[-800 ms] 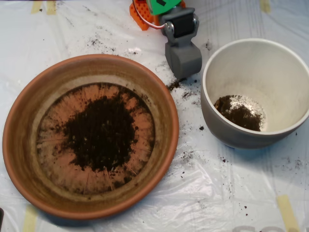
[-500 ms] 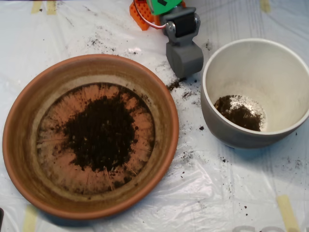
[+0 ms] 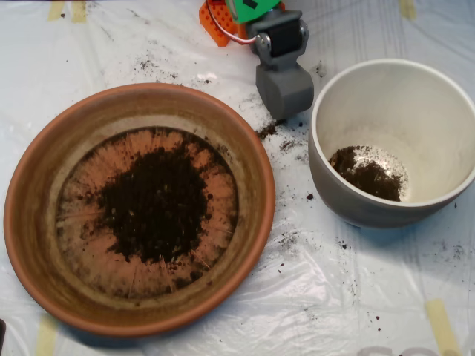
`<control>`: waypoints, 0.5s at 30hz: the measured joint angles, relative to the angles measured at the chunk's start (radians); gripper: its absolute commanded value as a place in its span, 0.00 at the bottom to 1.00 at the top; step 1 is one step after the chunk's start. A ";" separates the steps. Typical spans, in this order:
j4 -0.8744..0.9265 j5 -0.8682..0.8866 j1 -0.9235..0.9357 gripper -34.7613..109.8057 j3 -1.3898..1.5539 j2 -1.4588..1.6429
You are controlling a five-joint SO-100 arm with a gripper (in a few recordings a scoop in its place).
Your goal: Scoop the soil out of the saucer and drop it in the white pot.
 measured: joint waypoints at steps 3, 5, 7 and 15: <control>0.000 0.000 0.002 0.25 0.000 0.000; 0.000 0.000 0.006 0.26 0.000 0.000; 0.000 0.000 0.015 0.26 0.000 0.000; -0.002 0.000 0.009 0.28 0.000 0.000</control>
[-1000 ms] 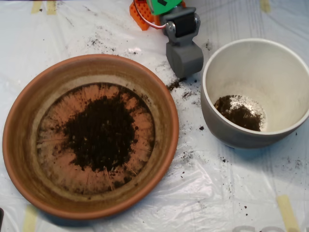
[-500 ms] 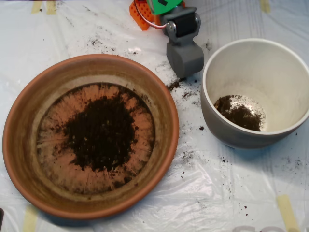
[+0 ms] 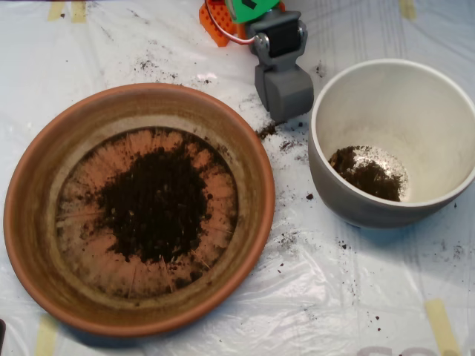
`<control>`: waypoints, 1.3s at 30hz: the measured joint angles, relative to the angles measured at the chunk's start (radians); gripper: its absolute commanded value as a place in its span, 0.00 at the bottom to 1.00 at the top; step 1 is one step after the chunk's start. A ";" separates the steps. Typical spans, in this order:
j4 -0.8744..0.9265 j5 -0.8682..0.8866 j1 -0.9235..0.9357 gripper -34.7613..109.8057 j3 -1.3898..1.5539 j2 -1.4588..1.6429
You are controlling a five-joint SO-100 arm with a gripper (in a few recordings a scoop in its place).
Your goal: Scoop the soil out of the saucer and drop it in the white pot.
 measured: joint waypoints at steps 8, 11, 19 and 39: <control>-0.029 -0.046 0.028 0.29 0.000 0.000; -0.028 -0.048 0.057 0.29 0.000 0.000; 0.029 -0.041 0.106 0.30 -0.115 0.000; -0.043 -0.061 0.334 0.37 -0.514 -0.311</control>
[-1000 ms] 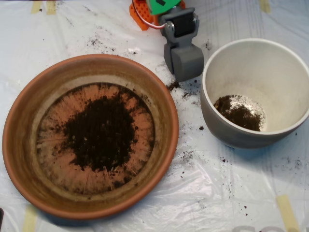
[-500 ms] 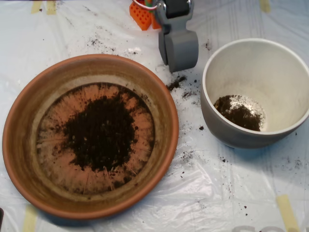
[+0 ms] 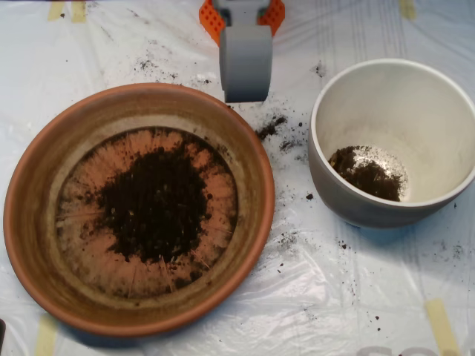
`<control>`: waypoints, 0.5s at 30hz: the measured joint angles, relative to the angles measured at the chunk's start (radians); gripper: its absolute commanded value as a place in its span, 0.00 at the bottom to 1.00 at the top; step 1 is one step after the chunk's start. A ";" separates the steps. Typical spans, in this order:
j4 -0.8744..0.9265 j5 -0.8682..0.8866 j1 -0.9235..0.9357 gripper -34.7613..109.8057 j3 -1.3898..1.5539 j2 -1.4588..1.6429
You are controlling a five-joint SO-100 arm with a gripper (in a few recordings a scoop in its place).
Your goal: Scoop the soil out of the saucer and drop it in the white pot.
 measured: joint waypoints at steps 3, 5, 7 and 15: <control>-0.028 0.017 0.071 0.39 -0.002 -0.084; -0.034 0.009 0.114 0.40 -0.023 -0.160; -0.037 -0.017 0.160 0.41 -0.054 -0.238; -0.031 -0.112 0.198 0.45 -0.089 -0.357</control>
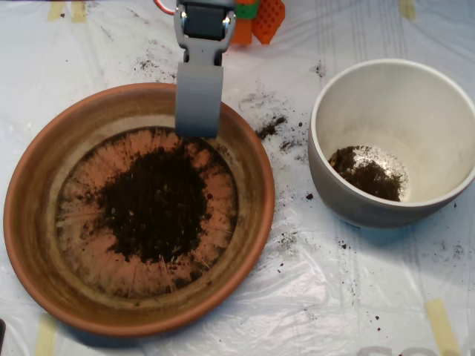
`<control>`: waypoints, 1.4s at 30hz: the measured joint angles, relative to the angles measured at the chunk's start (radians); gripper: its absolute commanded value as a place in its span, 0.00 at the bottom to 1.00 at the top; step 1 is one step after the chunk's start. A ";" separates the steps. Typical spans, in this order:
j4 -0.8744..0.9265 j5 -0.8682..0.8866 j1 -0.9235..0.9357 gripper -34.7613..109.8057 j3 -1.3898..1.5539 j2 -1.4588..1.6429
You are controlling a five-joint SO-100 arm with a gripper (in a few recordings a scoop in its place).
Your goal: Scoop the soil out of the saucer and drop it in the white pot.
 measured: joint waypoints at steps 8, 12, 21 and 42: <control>0.000 0.035 0.034 0.46 -0.132 -0.293; 0.017 0.058 0.064 0.48 -0.253 -0.495; 0.051 0.035 0.075 0.54 -0.439 -0.818; 0.132 -0.031 0.078 0.56 -0.767 -1.239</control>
